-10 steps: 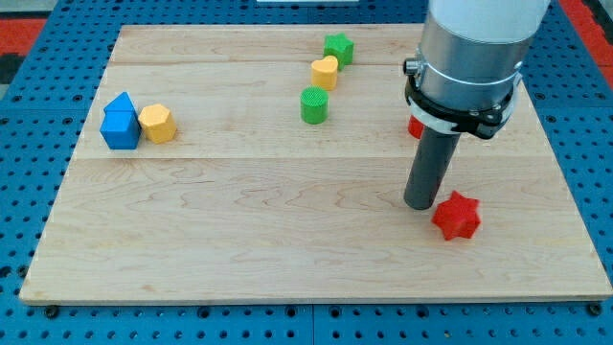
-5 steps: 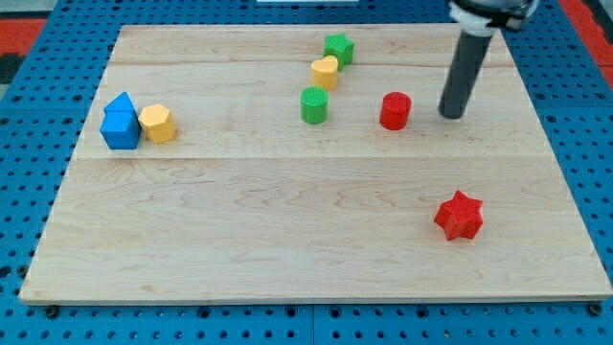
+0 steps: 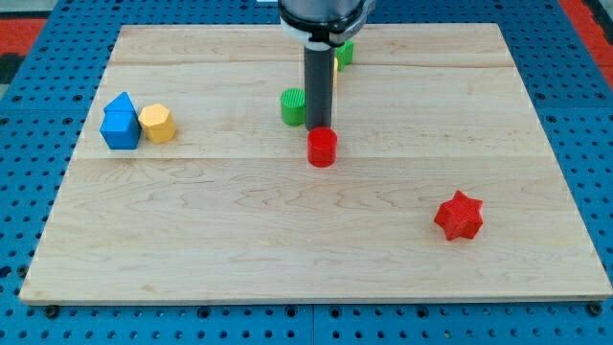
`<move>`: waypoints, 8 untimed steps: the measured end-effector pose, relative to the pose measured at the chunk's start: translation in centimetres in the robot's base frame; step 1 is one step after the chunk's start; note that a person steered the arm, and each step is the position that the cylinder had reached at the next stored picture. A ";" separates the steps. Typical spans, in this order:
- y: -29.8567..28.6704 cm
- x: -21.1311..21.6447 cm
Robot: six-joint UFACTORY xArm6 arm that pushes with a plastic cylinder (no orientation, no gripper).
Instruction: Move the red circle above the red star
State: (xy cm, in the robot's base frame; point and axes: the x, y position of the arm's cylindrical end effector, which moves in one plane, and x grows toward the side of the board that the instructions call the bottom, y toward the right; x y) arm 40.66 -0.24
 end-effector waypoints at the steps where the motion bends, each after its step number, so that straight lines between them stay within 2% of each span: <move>1: -3.7 2.4; 2: 5.9 2.5; 3: 7.1 2.0; 4: 11.8 6.0; 5: 9.7 6.2; 6: 11.9 3.6; 7: 18.5 5.4; 8: 18.1 5.8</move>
